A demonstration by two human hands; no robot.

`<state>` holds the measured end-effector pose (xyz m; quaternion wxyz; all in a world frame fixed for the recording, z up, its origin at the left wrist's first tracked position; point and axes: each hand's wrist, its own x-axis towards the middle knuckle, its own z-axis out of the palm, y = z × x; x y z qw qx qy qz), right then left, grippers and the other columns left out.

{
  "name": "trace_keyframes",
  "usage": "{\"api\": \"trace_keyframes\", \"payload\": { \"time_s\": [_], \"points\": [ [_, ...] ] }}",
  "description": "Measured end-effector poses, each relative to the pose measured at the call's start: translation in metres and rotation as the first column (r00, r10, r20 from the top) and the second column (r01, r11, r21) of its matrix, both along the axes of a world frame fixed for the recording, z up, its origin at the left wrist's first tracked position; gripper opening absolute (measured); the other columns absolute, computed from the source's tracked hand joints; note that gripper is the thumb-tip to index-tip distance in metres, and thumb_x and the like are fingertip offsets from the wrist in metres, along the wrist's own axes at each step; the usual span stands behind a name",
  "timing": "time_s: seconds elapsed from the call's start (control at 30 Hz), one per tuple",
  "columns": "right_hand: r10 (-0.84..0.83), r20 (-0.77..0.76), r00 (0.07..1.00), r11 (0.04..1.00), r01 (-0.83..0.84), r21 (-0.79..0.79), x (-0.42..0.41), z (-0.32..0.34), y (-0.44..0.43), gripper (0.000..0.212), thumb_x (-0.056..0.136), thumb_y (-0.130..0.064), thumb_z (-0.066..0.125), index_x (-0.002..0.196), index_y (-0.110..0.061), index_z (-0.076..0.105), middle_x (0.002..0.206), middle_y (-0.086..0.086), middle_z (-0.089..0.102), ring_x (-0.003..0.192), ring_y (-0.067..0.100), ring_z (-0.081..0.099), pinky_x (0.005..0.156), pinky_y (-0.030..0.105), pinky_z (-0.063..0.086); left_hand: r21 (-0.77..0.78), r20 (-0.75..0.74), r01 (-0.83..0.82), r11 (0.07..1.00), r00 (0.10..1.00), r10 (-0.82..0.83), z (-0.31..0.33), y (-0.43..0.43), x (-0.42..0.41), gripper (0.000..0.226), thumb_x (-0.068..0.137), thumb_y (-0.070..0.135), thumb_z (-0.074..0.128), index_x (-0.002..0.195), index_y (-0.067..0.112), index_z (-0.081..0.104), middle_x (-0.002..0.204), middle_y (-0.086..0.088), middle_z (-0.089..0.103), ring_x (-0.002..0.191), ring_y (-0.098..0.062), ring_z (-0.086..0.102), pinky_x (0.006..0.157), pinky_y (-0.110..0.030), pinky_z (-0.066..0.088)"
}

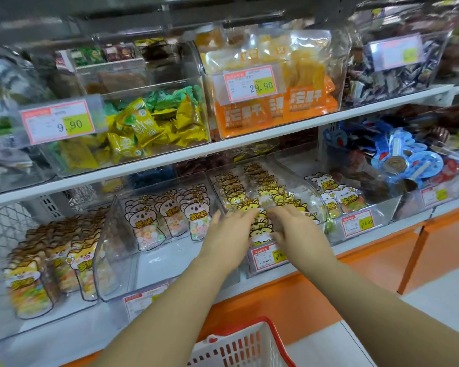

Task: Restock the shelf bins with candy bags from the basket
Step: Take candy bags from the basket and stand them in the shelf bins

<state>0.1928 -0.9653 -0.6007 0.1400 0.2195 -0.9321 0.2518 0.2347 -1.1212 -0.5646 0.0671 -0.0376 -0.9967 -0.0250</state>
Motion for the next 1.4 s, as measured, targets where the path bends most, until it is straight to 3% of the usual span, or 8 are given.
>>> {"api": "trace_keyframes", "payload": {
  "time_s": [0.23, 0.4, 0.7, 0.83, 0.9, 1.07, 1.17, 1.4],
  "points": [
    [0.065, -0.167, 0.984, 0.993, -0.081, -0.088, 0.051, -0.002, -0.004, 0.029, 0.088, -0.014, 0.064, 0.117, -0.02, 0.066, 0.114, 0.001, 0.063, 0.096, 0.027, 0.063, 0.066, 0.035, 0.048, 0.25, -0.292, 0.035, 0.968, 0.956, 0.041, -0.033, -0.025, 0.08, 0.053, 0.093, 0.023, 0.064, 0.143, 0.03, 0.046, 0.14, 0.007, 0.05, 0.13, -0.02, 0.044, 0.111, -0.038, 0.033],
    [0.22, 0.031, 0.975, 0.975, -0.219, -0.045, 0.113, -0.043, -0.043, 0.024, 0.093, -0.02, 0.058, 0.114, -0.026, 0.068, 0.107, -0.003, 0.071, 0.094, 0.022, 0.066, 0.076, 0.037, 0.053, 0.489, -0.088, -0.134, 0.862, 0.975, 0.202, -0.104, -0.056, 0.165, 0.034, 0.094, 0.021, 0.062, 0.127, 0.028, 0.062, 0.111, 0.009, 0.07, 0.096, -0.014, 0.066, 0.086, -0.032, 0.052],
    [0.248, 0.611, 0.752, 0.845, -0.477, 0.243, 0.167, -0.178, -0.059, 0.025, 0.097, -0.016, 0.054, 0.114, -0.031, 0.064, 0.102, -0.005, 0.067, 0.089, 0.017, 0.063, 0.08, 0.033, 0.054, 0.428, 0.448, -0.554, 0.714, 0.816, 0.365, -0.264, -0.116, 0.283, 0.029, 0.096, 0.024, 0.058, 0.122, 0.035, 0.064, 0.113, 0.009, 0.069, 0.098, -0.012, 0.066, 0.084, -0.041, 0.058],
    [0.015, 0.82, 0.573, 0.463, -0.73, 0.502, 0.173, -0.233, -0.033, 0.034, 0.095, 0.003, 0.047, 0.123, -0.008, 0.063, 0.119, 0.011, 0.062, 0.114, 0.032, 0.059, 0.094, 0.039, 0.05, 0.319, 0.735, -0.626, 0.712, 0.637, 0.231, -0.337, -0.151, 0.312, 0.059, 0.078, 0.024, 0.058, 0.128, 0.052, 0.051, 0.137, 0.0, 0.056, 0.119, -0.023, 0.057, 0.094, -0.044, 0.053],
    [-0.106, 0.803, 0.586, 0.222, -0.773, 0.594, 0.173, -0.25, -0.019, 0.042, 0.092, 0.004, 0.051, 0.131, -0.006, 0.06, 0.133, 0.013, 0.059, 0.12, 0.031, 0.058, 0.1, 0.04, 0.05, 0.241, 0.784, -0.576, 0.781, 0.59, 0.193, -0.336, -0.146, 0.32, 0.069, 0.081, 0.028, 0.054, 0.148, 0.038, 0.04, 0.152, -0.004, 0.041, 0.136, -0.029, 0.042, 0.106, -0.044, 0.045],
    [-0.009, 0.734, 0.679, -0.054, -0.733, 0.678, 0.181, -0.273, 0.006, 0.039, 0.086, -0.006, 0.062, 0.122, -0.021, 0.066, 0.118, 0.001, 0.066, 0.106, 0.025, 0.064, 0.09, 0.039, 0.053, 0.201, 0.791, -0.557, 0.806, 0.578, 0.202, -0.344, -0.129, 0.318, 0.08, 0.083, 0.028, 0.067, 0.153, 0.032, 0.028, 0.16, 0.0, 0.018, 0.14, -0.034, 0.036, 0.104, -0.043, 0.045],
    [0.024, 0.743, 0.669, 0.05, -0.743, 0.667, 0.184, -0.279, 0.009, 0.017, 0.09, -0.008, 0.056, 0.097, -0.013, 0.071, 0.098, 0.003, 0.068, 0.089, 0.023, 0.065, 0.081, 0.033, 0.054, 0.203, 0.791, -0.586, 0.784, 0.57, 0.221, -0.351, -0.126, 0.316, 0.087, 0.079, 0.037, 0.075, 0.153, 0.032, 0.029, 0.157, -0.003, 0.017, 0.125, -0.033, 0.051, 0.097, -0.043, 0.05],
    [0.057, 0.906, 0.42, 0.795, -0.568, 0.213, 0.136, -0.228, -0.011, 0.024, 0.096, -0.028, 0.066, 0.091, -0.005, 0.072, 0.078, 0.005, 0.07, 0.071, 0.019, 0.064, 0.072, 0.032, 0.048, 0.23, 0.827, -0.685, 0.691, 0.512, 0.232, -0.344, -0.137, 0.303, 0.083, 0.066, 0.049, 0.071, 0.144, 0.034, 0.046, 0.15, 0.0, 0.041, 0.128, -0.026, 0.049, 0.1, -0.046, 0.051]
  ]
}}
